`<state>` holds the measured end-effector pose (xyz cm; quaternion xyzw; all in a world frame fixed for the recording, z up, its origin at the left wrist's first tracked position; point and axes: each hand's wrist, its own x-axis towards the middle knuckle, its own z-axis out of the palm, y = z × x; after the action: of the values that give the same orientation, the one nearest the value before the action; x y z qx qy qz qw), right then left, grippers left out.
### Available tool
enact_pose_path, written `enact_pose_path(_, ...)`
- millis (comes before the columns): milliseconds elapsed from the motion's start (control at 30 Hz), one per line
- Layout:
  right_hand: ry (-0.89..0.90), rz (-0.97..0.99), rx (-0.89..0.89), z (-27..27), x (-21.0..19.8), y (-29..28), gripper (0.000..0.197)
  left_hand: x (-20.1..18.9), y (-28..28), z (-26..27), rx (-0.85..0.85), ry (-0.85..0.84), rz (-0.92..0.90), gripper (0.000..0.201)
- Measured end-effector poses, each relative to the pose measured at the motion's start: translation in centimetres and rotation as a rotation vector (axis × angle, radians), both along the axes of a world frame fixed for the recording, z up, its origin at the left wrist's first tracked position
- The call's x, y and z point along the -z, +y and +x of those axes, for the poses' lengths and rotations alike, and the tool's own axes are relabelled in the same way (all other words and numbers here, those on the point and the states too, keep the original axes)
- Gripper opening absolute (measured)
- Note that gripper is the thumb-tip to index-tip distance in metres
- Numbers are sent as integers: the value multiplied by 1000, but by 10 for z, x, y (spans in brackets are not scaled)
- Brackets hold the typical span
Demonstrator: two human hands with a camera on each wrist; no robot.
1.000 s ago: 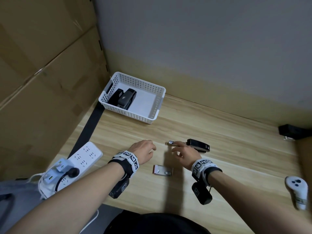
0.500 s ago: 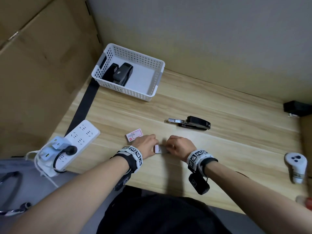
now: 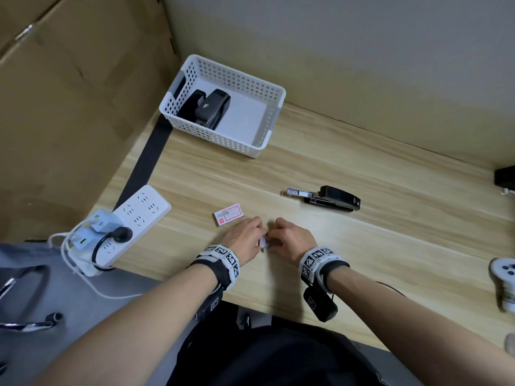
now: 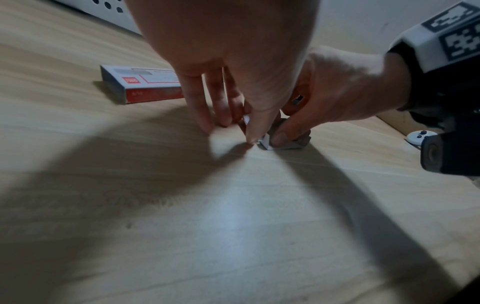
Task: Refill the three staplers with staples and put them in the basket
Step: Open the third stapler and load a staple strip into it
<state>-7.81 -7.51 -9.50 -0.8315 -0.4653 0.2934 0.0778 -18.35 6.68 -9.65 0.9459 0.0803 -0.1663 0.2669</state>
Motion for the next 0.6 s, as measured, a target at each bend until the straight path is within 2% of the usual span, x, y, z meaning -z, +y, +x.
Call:
enact_pose_path(167, 9, 34, -24, 2, 4, -1, 21, -2, -2, 1, -2, 38, -5, 13)
enact_pose_path(300, 61, 134, 14, 13, -3, -10, 17, -4, -1, 3, -5, 56, -10, 20)
enact_pose_path(467, 142, 103, 395, 43, -3, -24, 6, -10, 3, 9, 66, 85, 37, 31)
enact_pose_path(600, 217, 112, 535, 57, 7, -28, 3, -12, 5, 14, 95, 157, 50, 34)
